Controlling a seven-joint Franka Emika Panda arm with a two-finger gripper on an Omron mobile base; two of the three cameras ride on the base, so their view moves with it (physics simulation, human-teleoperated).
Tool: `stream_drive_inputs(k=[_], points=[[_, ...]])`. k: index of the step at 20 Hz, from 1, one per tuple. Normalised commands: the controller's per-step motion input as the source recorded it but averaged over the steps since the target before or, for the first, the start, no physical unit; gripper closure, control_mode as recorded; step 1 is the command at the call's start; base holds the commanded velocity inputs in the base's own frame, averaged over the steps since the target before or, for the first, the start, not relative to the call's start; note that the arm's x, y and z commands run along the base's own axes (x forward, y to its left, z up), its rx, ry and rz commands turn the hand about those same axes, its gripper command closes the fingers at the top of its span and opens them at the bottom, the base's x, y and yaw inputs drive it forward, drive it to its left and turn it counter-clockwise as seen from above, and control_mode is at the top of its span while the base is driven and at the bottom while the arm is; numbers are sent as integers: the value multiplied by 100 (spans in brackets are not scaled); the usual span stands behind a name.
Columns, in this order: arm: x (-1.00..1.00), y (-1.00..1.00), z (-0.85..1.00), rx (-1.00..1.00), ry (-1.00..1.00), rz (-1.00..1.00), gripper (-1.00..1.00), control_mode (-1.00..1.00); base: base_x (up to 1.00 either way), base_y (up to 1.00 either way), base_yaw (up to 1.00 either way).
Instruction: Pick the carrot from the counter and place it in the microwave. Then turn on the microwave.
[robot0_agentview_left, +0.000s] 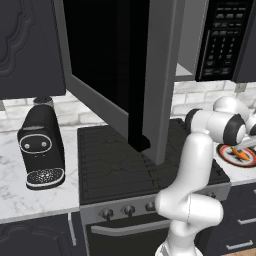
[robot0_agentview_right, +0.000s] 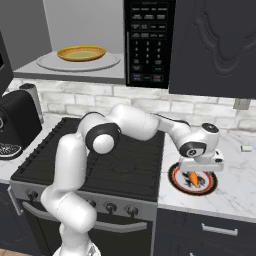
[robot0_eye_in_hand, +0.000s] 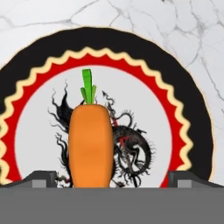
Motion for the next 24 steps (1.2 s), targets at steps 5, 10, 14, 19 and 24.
stream_drive_inputs(k=[5,10,14,19,24], points=[[0,18,-1,0,0,0,-100,-100,0,0,0],[-2,18,0,0,0,0,-100,-100,0,0,0],[-5,13,-6,0,0,0,-100,-100,0,0,0],[0,0,-15,0,0,0,-100,-100,0,0,0],[0,0,-17,0,0,0,-100,-100,0,0,0]])
